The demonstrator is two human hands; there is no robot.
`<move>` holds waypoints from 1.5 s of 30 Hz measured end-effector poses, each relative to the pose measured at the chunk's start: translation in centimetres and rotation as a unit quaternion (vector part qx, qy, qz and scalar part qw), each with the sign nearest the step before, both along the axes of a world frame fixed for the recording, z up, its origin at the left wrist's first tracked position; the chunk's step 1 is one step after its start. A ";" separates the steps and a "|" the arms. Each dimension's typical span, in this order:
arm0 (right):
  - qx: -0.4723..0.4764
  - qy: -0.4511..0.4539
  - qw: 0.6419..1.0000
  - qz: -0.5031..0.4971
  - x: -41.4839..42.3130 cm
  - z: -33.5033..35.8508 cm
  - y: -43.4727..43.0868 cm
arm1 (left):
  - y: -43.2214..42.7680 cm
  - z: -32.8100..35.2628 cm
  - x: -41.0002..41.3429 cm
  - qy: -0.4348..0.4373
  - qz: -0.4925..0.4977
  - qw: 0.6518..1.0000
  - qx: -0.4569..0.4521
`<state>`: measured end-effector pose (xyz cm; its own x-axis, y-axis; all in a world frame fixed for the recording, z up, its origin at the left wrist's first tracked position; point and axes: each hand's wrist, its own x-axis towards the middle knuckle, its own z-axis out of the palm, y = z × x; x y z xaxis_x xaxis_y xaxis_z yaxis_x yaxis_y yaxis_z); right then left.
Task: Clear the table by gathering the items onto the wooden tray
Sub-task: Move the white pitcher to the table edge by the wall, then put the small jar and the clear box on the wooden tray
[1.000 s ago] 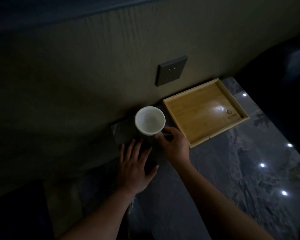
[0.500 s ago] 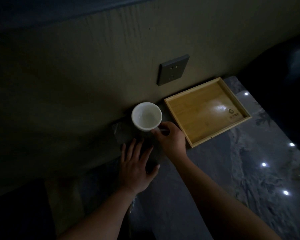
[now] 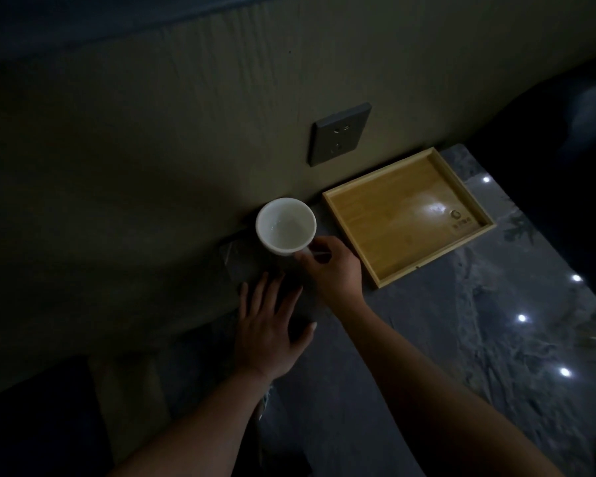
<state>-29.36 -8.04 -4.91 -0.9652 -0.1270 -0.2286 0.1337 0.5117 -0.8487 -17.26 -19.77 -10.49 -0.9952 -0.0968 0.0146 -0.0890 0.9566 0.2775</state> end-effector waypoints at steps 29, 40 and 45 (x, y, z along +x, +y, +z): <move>0.143 0.026 0.955 -0.259 21.3 8.3 19.3 | 11.6 11.2 2.6 -0.042 -0.326 0.944 -0.014; 0.120 -0.004 0.884 -0.451 36.3 8.4 27.0 | 21.8 12.5 9.2 -0.062 -0.478 0.876 0.004; 0.118 -0.019 0.842 -0.526 42.1 6.9 31.7 | 26.2 11.9 12.2 -0.085 -0.479 0.873 0.016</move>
